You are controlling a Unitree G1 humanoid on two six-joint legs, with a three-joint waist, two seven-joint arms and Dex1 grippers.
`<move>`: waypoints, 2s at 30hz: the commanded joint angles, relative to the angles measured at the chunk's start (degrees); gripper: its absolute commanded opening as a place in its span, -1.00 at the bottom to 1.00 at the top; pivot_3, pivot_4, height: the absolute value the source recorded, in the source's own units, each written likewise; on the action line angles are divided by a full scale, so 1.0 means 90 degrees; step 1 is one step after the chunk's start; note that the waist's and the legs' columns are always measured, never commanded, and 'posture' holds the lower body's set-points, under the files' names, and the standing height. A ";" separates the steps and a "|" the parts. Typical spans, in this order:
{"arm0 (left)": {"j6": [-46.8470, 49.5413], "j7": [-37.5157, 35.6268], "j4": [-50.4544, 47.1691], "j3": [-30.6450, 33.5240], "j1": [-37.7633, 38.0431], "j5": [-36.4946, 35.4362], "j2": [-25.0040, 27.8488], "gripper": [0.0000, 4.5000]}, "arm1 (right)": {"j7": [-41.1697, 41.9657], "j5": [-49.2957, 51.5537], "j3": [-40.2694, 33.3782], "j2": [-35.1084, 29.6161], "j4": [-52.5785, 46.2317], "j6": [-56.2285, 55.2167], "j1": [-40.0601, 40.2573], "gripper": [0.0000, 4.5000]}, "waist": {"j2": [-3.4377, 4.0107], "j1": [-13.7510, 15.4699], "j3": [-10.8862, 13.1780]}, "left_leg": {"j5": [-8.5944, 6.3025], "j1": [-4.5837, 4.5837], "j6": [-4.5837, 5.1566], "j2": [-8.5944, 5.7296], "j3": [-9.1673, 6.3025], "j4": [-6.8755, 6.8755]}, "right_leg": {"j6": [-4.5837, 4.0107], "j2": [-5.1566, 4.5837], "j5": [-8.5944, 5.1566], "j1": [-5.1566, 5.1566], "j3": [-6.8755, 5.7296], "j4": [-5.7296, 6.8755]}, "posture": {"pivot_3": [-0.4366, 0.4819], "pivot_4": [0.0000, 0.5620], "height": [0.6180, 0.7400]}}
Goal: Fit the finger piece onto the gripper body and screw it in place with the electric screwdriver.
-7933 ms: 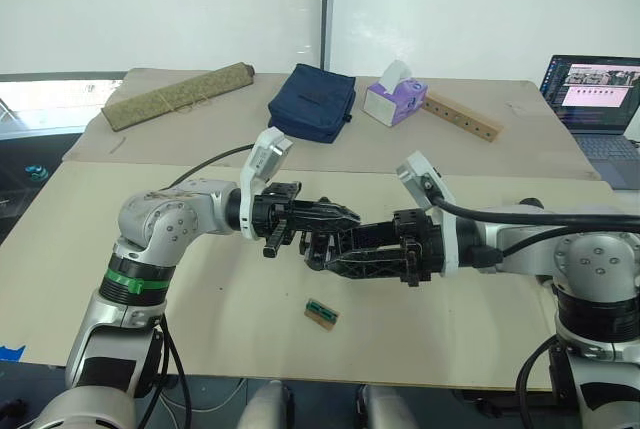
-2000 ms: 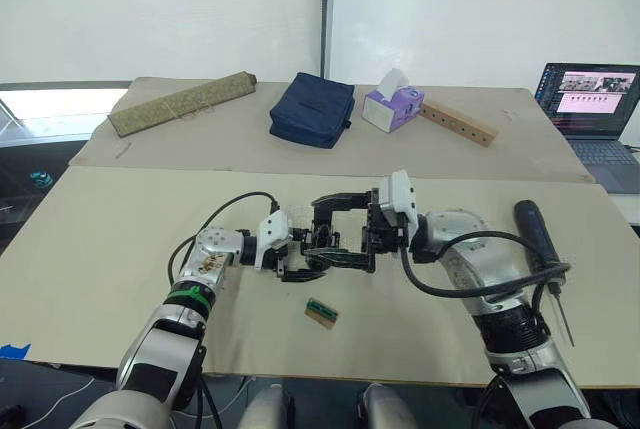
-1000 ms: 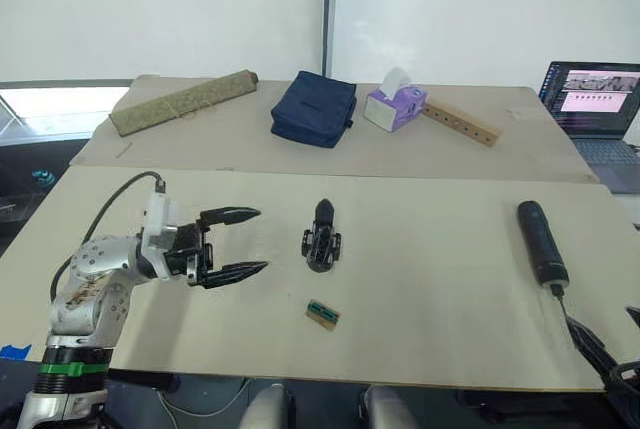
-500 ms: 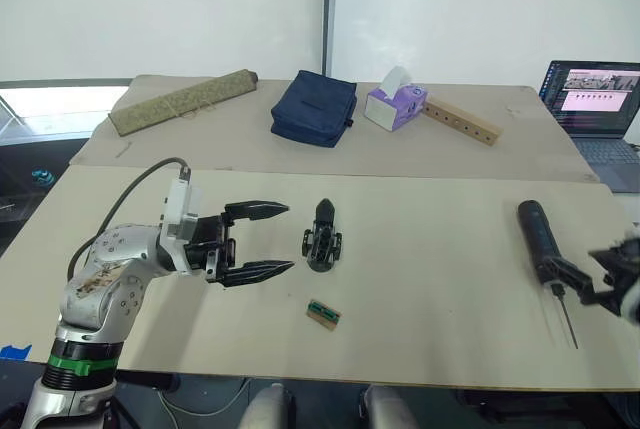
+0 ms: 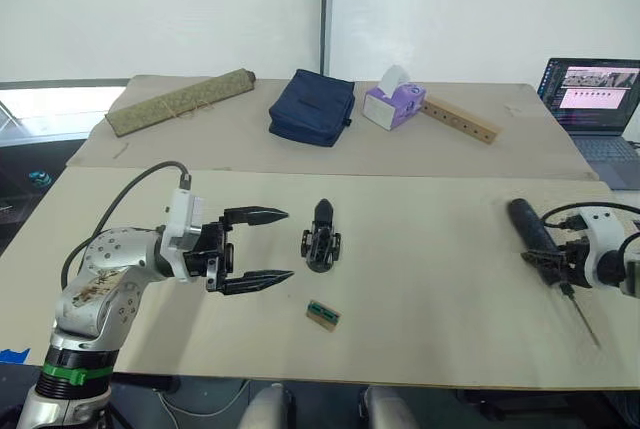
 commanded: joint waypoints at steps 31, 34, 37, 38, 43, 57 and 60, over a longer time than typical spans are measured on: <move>-0.1243 -0.0820 0.0685 -0.0386 0.0918 0.0656 -0.0165 1.00 | 0.0367 0.0848 0.0465 -0.0129 -0.5103 0.0061 0.1955 0.92 | 0.0029 0.0006 0.0030 | -0.0002 -0.0028 0.0009 0.0004 0.0039 0.0006 | 0.0039 0.0003 0.0047 -0.0030 0.0049 -0.0051 | -0.05 -0.47 1.00; -0.1027 -0.0849 0.0808 -0.0471 0.0825 0.0662 -0.0115 1.00 | 0.0725 0.1099 0.0302 -0.0460 -0.5244 0.0225 0.1695 0.99 | 0.0030 0.0009 0.0030 | -0.0002 -0.0028 0.0009 0.0004 0.0039 0.0006 | 0.0039 0.0003 0.0047 -0.0030 0.0048 -0.0050 | -0.05 -0.47 1.00; -0.0892 -0.0854 0.0897 -0.0483 0.0726 0.0654 -0.0084 1.00 | 0.1176 0.1393 0.0217 -0.0957 -0.5324 0.0569 0.1371 0.99 | 0.0030 0.0000 0.0030 | -0.0002 -0.0026 0.0010 0.0003 0.0042 0.0006 | 0.0039 0.0002 0.0047 -0.0030 0.0051 -0.0048 | -0.05 -0.47 1.00; -0.0892 -0.0840 0.0929 -0.0475 0.0689 0.0654 -0.0101 1.00 | 0.1341 0.1505 0.0221 -0.1149 -0.5331 0.0735 0.1251 0.99 | 0.0031 0.0004 0.0030 | -0.0002 -0.0026 0.0010 0.0004 0.0043 0.0006 | 0.0039 0.0002 0.0047 -0.0031 0.0051 -0.0048 | -0.05 -0.47 1.00; -0.0942 -0.0854 0.0932 -0.0534 0.0662 0.0699 -0.0180 1.00 | 0.1805 0.1831 0.1166 -0.2565 -0.5642 0.2802 0.0245 0.99 | 0.0033 0.0007 0.0030 | -0.0003 -0.0030 0.0012 0.0006 0.0043 0.0006 | 0.0038 0.0001 0.0047 -0.0039 0.0049 -0.0049 | -0.05 -0.47 1.00; -0.0286 -0.0612 0.0304 -0.0617 0.0761 0.0380 -0.0200 1.00 | 0.0920 0.1381 0.4404 -0.1876 -0.5535 0.4968 -0.2304 0.99 | 0.0028 0.0031 0.0027 | -0.0003 -0.0094 0.0012 0.0003 0.0052 0.0024 | 0.0035 -0.0010 0.0066 -0.0108 0.0055 -0.0046 | -0.05 -0.47 1.00; -0.0251 -0.0718 0.0220 -0.0657 0.0808 0.0404 -0.0075 1.00 | 0.0905 0.1196 0.4737 -0.1692 -0.5237 0.4780 -0.2372 0.99 | 0.0028 0.0014 0.0027 | -0.0004 -0.0102 0.0014 0.0003 0.0053 0.0035 | 0.0037 -0.0009 0.0067 -0.0110 0.0054 -0.0046 | -0.05 -0.47 1.00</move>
